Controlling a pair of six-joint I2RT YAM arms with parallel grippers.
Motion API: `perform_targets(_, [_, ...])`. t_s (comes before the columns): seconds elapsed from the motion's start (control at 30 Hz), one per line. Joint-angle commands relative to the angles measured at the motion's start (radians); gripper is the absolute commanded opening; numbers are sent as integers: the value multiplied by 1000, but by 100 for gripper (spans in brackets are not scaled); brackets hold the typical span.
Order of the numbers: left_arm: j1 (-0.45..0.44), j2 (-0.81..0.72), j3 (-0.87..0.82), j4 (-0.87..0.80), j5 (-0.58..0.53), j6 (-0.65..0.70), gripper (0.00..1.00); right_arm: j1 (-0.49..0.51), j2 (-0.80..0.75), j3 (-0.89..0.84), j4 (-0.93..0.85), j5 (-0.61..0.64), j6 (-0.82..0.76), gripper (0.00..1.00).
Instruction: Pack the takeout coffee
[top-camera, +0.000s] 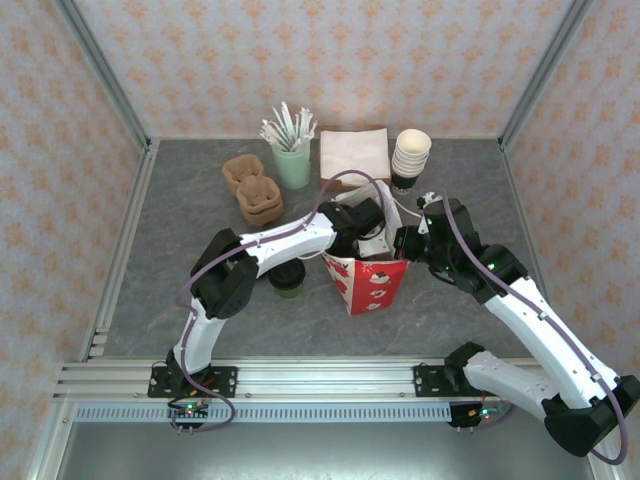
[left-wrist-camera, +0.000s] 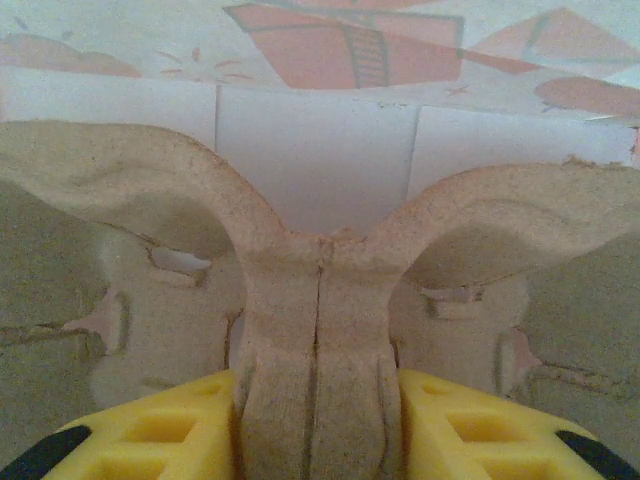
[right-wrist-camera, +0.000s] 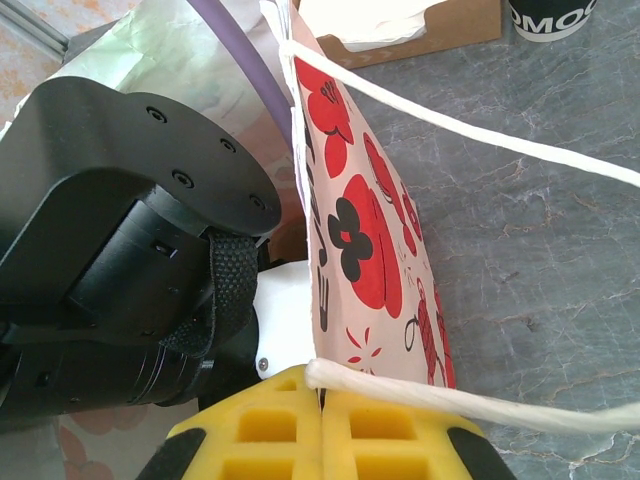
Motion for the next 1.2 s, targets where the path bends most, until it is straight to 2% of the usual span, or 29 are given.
perform_targets(0.0, [-3,8,-9,22,23,15,42,10,-18,-10,50,9,13,0])
perform_targets(0.1, [-3,-5,-5,24,27,11,46,9,-19,-14,50,8,13,0])
perform_targets(0.53, [-3,-126,16,-9,72,17,93,9,-21,-35,37,16,19,0])
perform_targets(1.17, [-3,-297,102,-91,98,-24,95,10,-7,-6,-37,78,68,0])
